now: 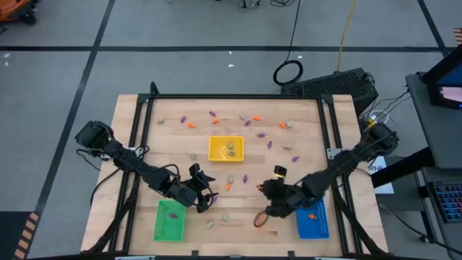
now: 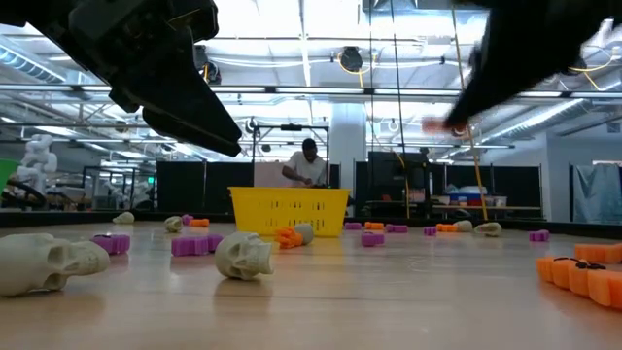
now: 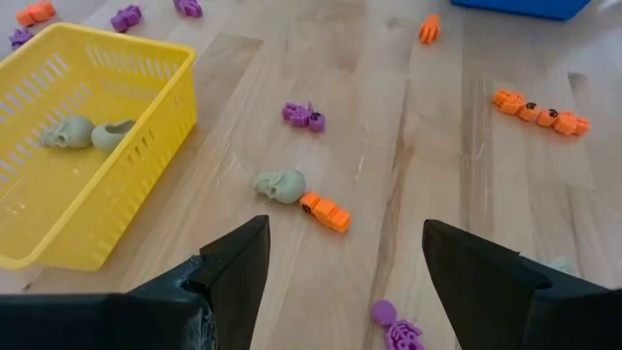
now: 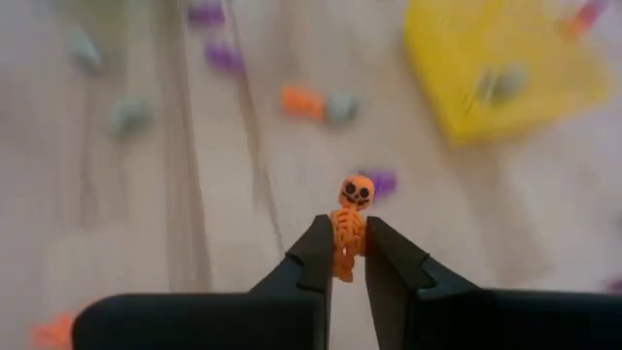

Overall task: Sort Halloween decoration
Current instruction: Put the orange skeleton toy in the blue basket

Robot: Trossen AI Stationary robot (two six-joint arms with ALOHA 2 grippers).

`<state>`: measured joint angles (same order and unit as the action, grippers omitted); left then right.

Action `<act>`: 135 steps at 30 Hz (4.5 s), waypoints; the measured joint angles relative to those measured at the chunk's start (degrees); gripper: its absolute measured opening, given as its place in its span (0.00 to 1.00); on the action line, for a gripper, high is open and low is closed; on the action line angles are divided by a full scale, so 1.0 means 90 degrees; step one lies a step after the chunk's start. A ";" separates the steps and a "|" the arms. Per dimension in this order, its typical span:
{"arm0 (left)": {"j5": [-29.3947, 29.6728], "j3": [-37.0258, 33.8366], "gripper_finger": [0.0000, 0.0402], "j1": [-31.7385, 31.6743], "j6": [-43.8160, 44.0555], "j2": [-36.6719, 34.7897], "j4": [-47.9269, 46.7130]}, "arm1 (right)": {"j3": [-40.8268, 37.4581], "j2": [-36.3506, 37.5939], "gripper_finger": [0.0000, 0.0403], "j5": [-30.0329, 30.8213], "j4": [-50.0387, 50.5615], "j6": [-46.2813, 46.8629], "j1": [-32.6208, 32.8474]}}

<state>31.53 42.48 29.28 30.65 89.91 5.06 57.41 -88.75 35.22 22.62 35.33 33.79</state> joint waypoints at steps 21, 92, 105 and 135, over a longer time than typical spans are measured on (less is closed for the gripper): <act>-0.0002 0.0000 0.67 0.0000 0.0017 0.0000 0.0053 | 0.0002 0.0315 0.06 0.2414 -0.0928 -0.0811 0.1092; -0.0003 0.0000 0.67 0.0000 0.0024 -0.0002 0.0052 | 0.0010 0.0318 0.06 0.2553 -0.1633 -0.1328 0.1077; -0.0003 0.0000 0.67 0.0000 0.0024 -0.0002 0.0052 | 0.0010 0.0318 0.06 0.1563 -0.1682 0.0346 0.1080; -0.0003 0.0000 0.67 0.0000 0.0051 -0.0002 0.0056 | 0.0007 0.0461 0.06 -0.2448 0.0691 0.1541 0.1281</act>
<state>31.50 42.48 29.28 31.11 89.89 5.56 57.47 -84.60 13.19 28.84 49.20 45.32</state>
